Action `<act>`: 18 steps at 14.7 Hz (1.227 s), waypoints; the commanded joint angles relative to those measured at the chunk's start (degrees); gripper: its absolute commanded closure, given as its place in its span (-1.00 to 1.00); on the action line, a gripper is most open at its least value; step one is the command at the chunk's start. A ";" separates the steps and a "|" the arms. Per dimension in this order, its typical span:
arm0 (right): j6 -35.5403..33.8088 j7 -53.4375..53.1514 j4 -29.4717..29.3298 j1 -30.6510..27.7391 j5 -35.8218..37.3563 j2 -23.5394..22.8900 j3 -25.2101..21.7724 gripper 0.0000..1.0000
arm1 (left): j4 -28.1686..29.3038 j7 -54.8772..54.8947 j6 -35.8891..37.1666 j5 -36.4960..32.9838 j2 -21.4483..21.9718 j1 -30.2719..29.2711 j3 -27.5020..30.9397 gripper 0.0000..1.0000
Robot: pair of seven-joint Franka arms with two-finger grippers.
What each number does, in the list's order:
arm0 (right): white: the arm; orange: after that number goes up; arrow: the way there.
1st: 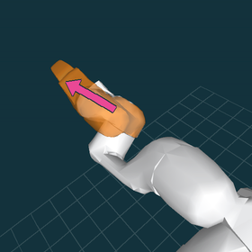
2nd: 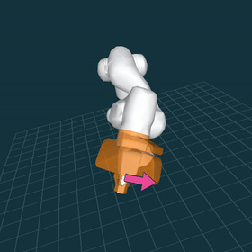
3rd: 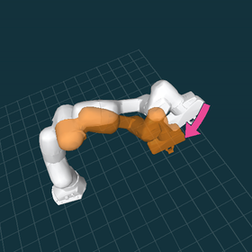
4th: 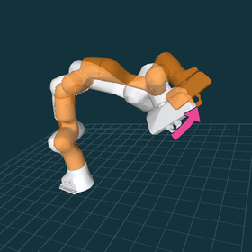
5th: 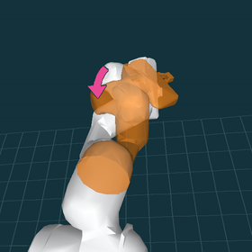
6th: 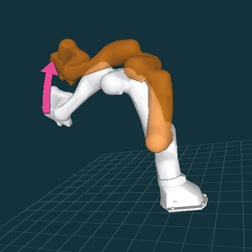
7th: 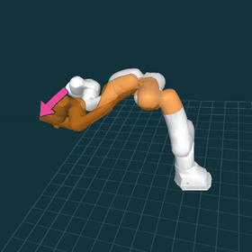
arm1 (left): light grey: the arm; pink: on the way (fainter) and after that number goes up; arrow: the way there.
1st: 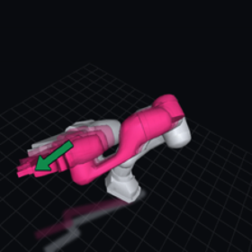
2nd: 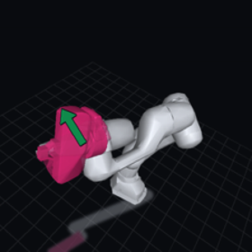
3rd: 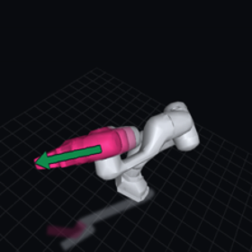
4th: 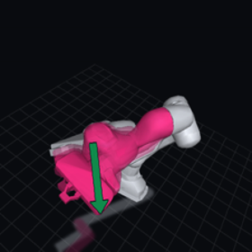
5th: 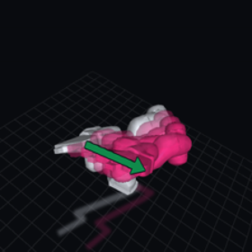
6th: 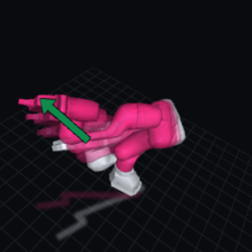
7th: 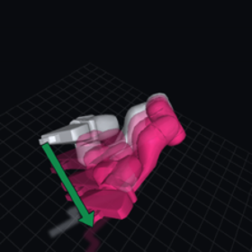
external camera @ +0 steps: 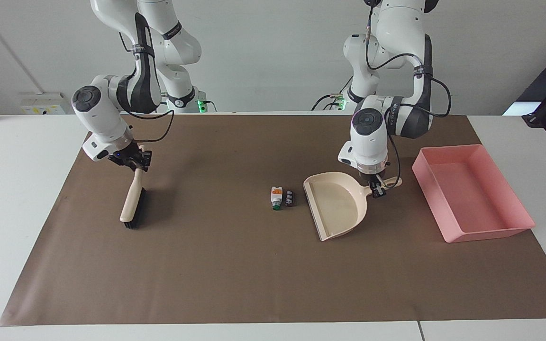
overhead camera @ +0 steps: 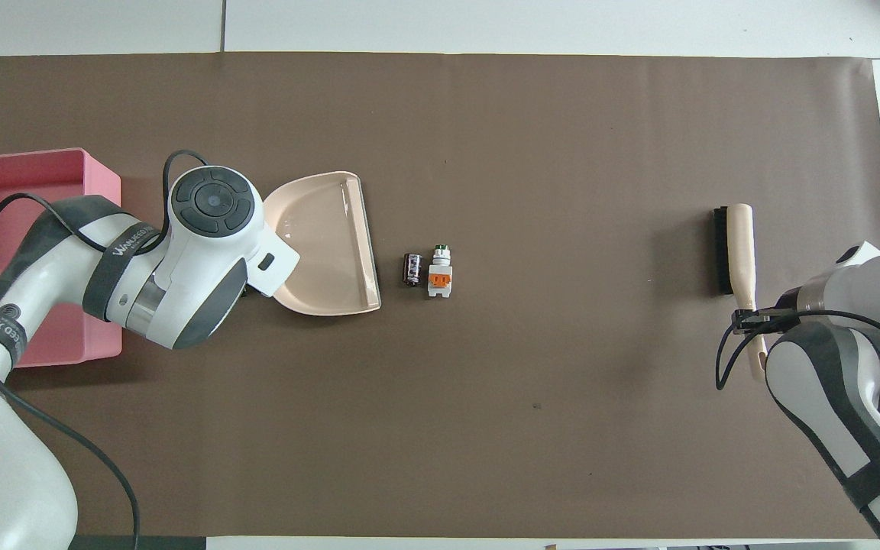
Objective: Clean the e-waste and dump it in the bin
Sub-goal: 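Grasp the dustpan with the left gripper while the right gripper grasps the brush, then carry the brush with the right gripper toward the electronic parts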
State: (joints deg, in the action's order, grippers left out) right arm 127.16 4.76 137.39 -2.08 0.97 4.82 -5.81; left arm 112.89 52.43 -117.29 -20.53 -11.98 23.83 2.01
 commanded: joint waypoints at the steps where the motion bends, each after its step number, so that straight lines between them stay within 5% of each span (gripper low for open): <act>1: -3.30 -1.77 -1.59 0.14 -0.88 0.72 0.71 1.00 | -1.80 5.73 3.37 -1.01 0.64 1.12 0.71 1.00; 6: -11.92 -6.85 -11.17 7.41 -0.18 -1.22 0.71 1.00 | -1.89 5.84 4.35 -2.32 -0.24 3.40 0.71 1.00; 14: -9.13 -24.51 -12.33 30.52 4.04 -3.76 0.80 1.00 | -0.92 3.29 4.35 -3.73 -1.29 4.91 0.71 1.00; 18: -8.41 -32.78 -17.14 38.98 4.04 -8.76 0.80 1.00 | -0.31 3.03 4.26 -3.73 -1.12 5.34 0.71 1.00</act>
State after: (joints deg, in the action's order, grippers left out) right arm 118.94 -24.92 124.52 34.70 3.83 -0.43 -4.59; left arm 111.96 56.41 -113.88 -22.98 -13.45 27.73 1.97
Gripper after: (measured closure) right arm 0.744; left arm 0.665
